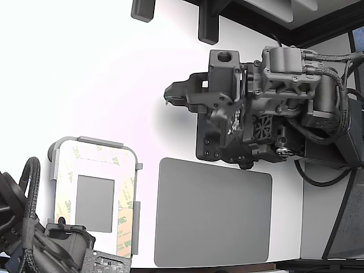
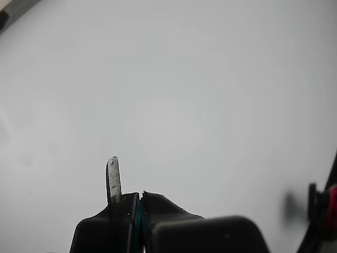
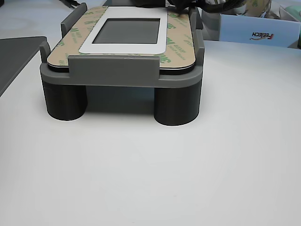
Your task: Peel off protective film from adhesive tape.
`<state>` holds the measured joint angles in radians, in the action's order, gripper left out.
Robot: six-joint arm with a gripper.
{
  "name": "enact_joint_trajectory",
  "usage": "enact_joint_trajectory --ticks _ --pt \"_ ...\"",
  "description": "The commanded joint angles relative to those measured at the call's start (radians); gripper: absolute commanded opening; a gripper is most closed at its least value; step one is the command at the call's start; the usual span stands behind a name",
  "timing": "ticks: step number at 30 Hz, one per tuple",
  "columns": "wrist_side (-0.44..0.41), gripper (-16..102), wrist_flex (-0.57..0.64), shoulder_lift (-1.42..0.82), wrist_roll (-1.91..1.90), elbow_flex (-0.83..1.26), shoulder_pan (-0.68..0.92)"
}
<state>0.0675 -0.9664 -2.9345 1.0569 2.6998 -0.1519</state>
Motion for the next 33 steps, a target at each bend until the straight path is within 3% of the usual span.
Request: enact_joint_trajectory --ticks 1,5,12,16,21,26,33 --pt "0.017 -12 0.017 -0.020 0.463 -0.025 -0.018" --pt "0.071 -12 0.074 0.011 0.574 -0.025 -0.018" --pt "0.206 -13 0.331 0.206 0.761 -0.028 0.014" --pt "0.067 -12 0.368 0.321 0.747 -0.092 0.201" --pt "-0.011 -11 0.391 0.476 0.796 -0.175 0.341" --pt "-0.060 -11 0.520 0.588 0.833 -0.181 0.440" --pt "-0.080 -11 0.448 0.822 0.841 -0.403 0.557"
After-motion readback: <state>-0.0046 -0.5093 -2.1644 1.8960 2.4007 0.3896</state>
